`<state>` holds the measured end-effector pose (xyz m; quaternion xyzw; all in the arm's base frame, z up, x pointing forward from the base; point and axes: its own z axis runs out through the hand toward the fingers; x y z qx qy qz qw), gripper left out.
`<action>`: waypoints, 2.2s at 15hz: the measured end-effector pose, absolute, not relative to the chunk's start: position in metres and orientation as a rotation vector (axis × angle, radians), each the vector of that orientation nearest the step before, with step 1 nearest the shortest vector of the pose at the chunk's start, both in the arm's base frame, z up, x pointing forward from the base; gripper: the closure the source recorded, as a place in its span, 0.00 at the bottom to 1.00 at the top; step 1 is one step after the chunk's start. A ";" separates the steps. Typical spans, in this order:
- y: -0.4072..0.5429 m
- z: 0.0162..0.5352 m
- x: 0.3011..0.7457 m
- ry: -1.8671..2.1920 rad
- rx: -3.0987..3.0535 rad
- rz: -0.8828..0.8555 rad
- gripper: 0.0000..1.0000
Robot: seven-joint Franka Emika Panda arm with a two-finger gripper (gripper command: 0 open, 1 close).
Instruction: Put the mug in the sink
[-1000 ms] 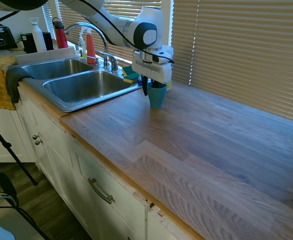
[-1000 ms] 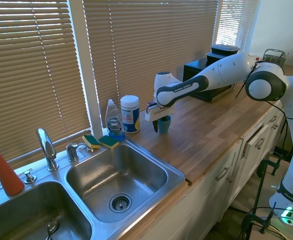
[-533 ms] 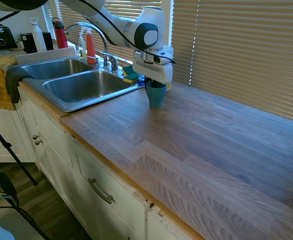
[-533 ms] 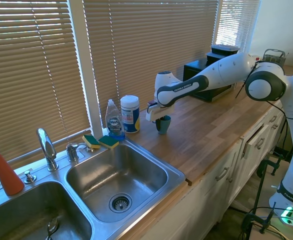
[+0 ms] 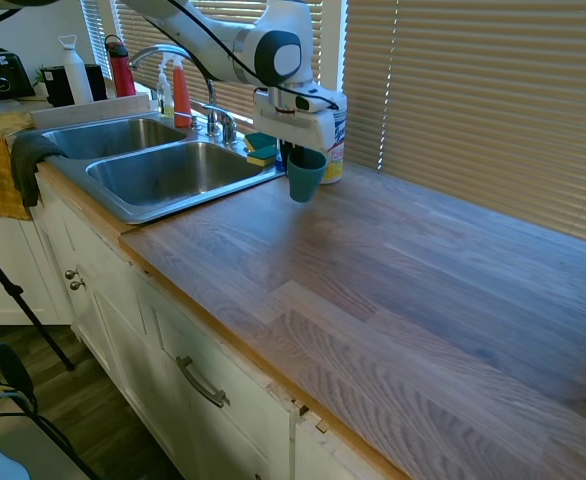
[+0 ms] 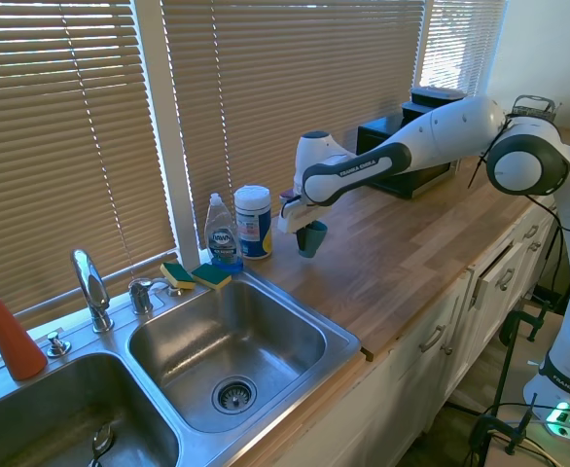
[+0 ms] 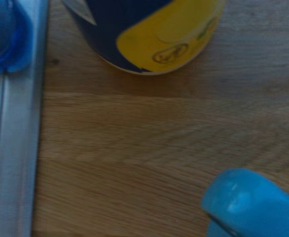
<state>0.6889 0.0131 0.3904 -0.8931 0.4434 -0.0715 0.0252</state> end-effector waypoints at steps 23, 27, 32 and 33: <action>0.369 0.229 0.722 1.224 -2.863 -0.159 1.00; 0.365 0.194 0.724 1.293 -2.858 -0.148 1.00; 0.374 0.183 0.719 1.305 -2.864 -0.134 1.00; 0.376 0.179 0.717 1.304 -2.864 -0.130 0.00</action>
